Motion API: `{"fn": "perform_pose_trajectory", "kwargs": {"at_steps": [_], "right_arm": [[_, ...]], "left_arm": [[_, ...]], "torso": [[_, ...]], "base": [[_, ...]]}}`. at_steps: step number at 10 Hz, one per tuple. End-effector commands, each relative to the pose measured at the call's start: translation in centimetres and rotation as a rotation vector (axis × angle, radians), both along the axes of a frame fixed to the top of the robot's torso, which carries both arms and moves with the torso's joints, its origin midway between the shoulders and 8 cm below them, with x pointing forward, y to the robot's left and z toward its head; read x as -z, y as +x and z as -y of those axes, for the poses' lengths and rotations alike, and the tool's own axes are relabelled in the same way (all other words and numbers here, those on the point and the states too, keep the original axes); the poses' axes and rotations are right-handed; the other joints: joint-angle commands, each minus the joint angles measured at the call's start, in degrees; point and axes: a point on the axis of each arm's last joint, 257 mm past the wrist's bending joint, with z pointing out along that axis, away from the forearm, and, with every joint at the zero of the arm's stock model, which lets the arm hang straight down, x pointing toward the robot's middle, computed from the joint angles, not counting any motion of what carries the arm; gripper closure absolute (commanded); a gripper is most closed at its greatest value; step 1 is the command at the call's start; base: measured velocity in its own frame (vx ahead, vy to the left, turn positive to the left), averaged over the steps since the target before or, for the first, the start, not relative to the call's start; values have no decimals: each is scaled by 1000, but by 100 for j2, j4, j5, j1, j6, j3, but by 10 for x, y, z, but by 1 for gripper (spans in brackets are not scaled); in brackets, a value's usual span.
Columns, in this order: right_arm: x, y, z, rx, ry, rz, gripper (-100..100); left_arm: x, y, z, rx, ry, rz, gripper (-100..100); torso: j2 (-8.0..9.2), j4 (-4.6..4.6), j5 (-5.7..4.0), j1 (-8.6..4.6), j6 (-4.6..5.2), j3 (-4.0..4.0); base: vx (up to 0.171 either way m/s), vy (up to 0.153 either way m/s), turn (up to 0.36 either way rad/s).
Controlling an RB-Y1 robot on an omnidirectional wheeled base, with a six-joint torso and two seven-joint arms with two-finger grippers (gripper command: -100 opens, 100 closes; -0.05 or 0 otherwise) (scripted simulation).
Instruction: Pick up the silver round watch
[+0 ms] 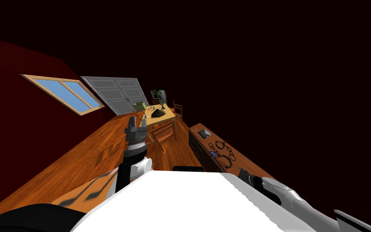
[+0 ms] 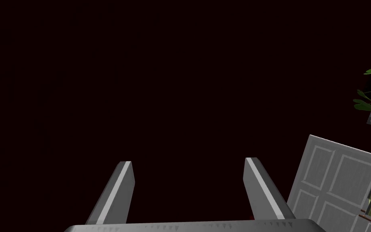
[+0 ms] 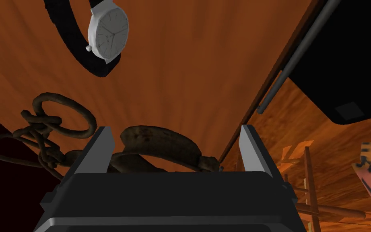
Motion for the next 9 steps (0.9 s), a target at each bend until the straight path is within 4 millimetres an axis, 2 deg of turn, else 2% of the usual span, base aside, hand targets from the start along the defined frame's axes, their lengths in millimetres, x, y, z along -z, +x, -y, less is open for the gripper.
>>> {"fn": "perform_pose_trajectory", "kwargs": {"at_steps": [1,2,3,4,6,7,8,9], "right_arm": [[-2,-27,32,-35,-75,-57,-100],[-2,-44,50,-55,-117,-95,-100],[-2,-44,50,-55,-117,-95,-100],[-3,-75,73,-91,-172,-164,-100],[-1,-101,82,-117,-197,-217,-100],[2,-91,77,-105,-190,-199,-100],[2,-93,78,-108,-191,-202,0],[11,-95,68,-101,-190,-203,-100]], "left_arm": [[0,0,0,0,0,0,0],[0,0,0,0,0,0,0],[0,0,0,0,0,0,0],[0,0,0,0,0,0,0],[0,0,0,0,0,0,0],[0,0,0,0,0,0,0],[0,0,0,0,0,0,0],[0,0,0,0,0,0,0]], "torso": [[0,0,0,0,0,0],[-5,-1,0,-5,1,-3],[-8,-2,-2,-12,1,-5],[-4,-2,-3,-8,4,-3],[-4,-1,-3,-8,3,-3],[0,-1,-3,-7,4,-1],[4,0,-2,-1,4,2],[6,1,-1,4,4,3]], "base": [[39,-23,231],[43,-44,184],[31,-34,46],[30,-25,174],[25,-35,93],[5,-15,7],[0,0,0],[2,-45,61]]}}
